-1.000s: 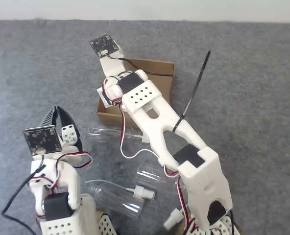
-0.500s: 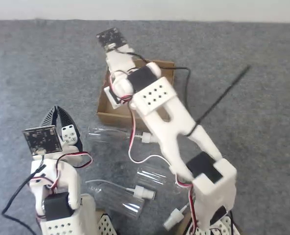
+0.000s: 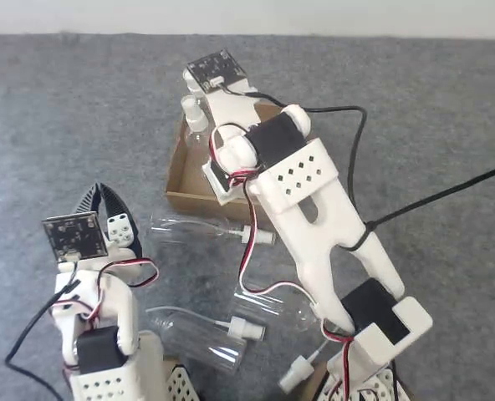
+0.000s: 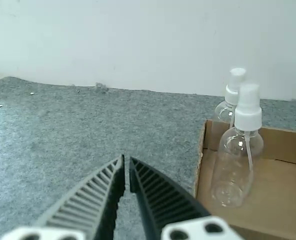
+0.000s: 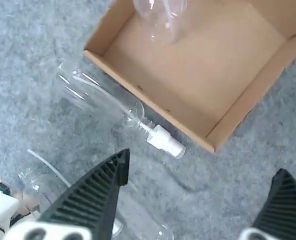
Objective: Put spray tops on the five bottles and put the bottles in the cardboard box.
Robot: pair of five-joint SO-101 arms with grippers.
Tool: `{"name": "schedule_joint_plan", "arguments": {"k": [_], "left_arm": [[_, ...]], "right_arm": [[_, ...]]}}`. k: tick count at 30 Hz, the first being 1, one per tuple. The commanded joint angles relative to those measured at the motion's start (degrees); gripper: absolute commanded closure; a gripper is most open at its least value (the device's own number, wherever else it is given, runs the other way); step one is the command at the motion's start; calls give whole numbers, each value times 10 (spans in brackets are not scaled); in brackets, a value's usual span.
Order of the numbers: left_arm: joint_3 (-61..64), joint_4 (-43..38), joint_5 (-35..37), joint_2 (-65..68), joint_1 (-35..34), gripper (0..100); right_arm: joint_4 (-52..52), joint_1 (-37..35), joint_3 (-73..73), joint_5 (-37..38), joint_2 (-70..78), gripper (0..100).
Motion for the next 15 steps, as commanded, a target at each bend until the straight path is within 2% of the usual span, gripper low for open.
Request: {"name": "schedule_joint_plan", "arguments": {"k": [1,5,9,15], "left_arm": [[4,-33,3,-7,-3,987],[10,-45,2,-7,-4,987],[10,-45,2,-7,-4,987],[11,-45,2,-7,-4,987]], "right_arm": [[26,17,-18,-2,-60,614],[25,20,40,7,-122,614],[24,19,138,67,-189,614],[23,16,283,114,-265,615]]}}
